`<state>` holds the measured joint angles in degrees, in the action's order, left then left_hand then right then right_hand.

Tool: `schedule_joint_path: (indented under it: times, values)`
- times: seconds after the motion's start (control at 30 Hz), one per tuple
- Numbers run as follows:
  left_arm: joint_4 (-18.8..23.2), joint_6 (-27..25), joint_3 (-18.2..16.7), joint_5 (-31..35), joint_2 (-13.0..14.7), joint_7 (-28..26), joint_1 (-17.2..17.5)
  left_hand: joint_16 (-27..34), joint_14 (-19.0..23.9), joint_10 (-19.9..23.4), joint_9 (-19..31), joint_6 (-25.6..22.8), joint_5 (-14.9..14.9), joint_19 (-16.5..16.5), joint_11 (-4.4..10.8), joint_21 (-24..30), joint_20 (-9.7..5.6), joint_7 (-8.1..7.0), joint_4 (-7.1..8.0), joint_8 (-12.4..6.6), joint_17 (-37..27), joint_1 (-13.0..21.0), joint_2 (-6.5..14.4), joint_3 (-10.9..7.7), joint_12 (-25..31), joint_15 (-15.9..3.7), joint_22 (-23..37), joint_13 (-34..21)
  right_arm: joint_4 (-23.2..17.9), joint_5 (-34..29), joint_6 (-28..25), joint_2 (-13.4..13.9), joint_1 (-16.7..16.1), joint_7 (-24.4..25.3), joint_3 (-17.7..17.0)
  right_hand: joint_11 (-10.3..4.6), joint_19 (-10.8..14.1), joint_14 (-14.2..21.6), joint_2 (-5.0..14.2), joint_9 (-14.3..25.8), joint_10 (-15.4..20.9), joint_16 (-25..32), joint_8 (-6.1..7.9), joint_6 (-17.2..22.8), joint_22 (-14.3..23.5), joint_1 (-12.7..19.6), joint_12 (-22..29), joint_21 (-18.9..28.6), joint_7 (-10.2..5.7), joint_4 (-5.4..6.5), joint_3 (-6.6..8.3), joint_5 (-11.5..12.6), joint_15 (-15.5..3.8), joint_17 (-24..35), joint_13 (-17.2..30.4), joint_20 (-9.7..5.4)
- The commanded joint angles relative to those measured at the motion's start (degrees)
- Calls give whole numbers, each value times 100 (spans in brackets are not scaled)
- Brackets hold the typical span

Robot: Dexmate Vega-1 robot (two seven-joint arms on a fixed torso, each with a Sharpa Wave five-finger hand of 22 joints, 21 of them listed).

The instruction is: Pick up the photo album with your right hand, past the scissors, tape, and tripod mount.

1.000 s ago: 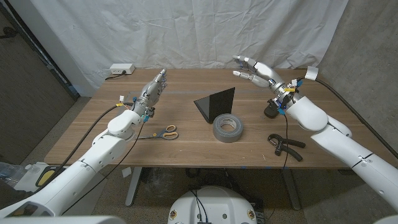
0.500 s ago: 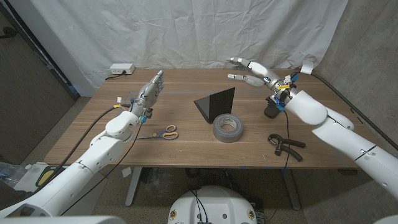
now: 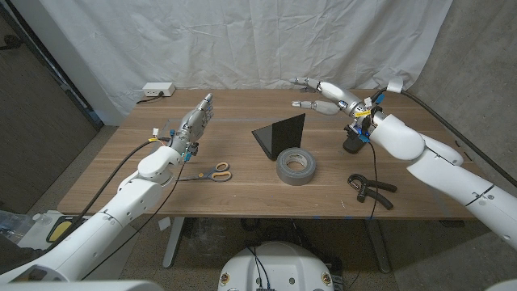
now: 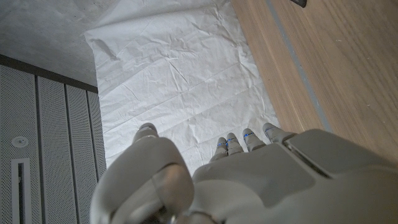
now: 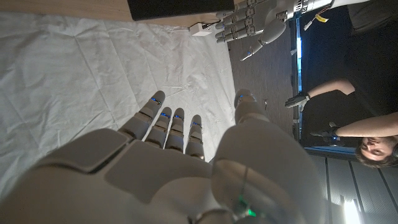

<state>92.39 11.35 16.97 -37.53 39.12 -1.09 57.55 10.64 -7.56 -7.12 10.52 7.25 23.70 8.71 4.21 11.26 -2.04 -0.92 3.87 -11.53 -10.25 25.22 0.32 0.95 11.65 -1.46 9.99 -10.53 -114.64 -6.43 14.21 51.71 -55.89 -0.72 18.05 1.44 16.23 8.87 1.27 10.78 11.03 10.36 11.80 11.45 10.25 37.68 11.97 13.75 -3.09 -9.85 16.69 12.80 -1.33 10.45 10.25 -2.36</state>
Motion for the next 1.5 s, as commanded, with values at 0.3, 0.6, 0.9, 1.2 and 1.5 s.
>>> schedule_joint_path:
  times: [0.3, 0.6, 0.9, 1.2, 1.5]
  values:
    - [73, 44, 11, 18, 16, 8, 32, 17, 21, 11, 30, -8, -28, -21, 9, 13, -449, 17, 7, 8, -23, 81, -14, 44, -4, -8, 25, -16, -586, -354, -562, 320, -158, -26, -131, 31, -3, -69, 19, 20, -84, -4, -49, -52, 30, 228, -35, -37, -64, -11, 77, 31, 39, 11, 28, -194]
    - [135, 41, -45, 19, 81, 16, 28, 14, 15, 12, 30, -12, -31, -21, 4, 13, -445, 20, 8, 8, -24, 85, -9, 53, -5, -13, 25, -16, -889, -590, -893, 437, -175, -69, -174, 9, -44, -134, 9, 22, -169, -14, -64, -109, 28, 369, -60, -74, -82, -25, 117, 37, 29, 7, 29, -216]
    - [60, -101, 20, 10, 90, 96, -124, 13, 14, 8, 30, -16, -35, -21, 5, 13, -445, 20, 8, 8, -24, 91, -1, 60, -7, -8, 25, -16, -1080, -923, -1229, 517, -31, -244, -34, 33, -99, -228, -33, 24, -249, -28, -94, -218, 26, 485, -77, -114, -82, -28, 136, 42, 41, 6, 31, -224]
    - [-98, -87, 90, 8, 23, 199, -254, 13, 15, 8, 30, -9, -39, -15, 7, 11, -444, 19, 8, 12, -24, 100, 10, 67, -8, -4, 26, -16, -1268, -1017, -1565, 600, 165, -569, 71, 6, -135, -297, -73, 26, -324, -27, -104, -293, 26, 584, -87, -143, -97, -20, 151, 50, 60, 8, 33, -230]
    - [-235, -86, 135, -18, -21, 278, -329, 10, 7, 7, 30, -4, -43, -7, -7, 8, -444, 22, 9, 15, -24, 109, 20, 74, -9, -9, 26, -16, -1363, -1110, -1820, 616, 409, -831, 225, 21, -161, -324, -93, 28, -375, -21, -107, -336, 26, 631, -94, -160, -106, -9, 157, 55, 63, 10, 34, -231]
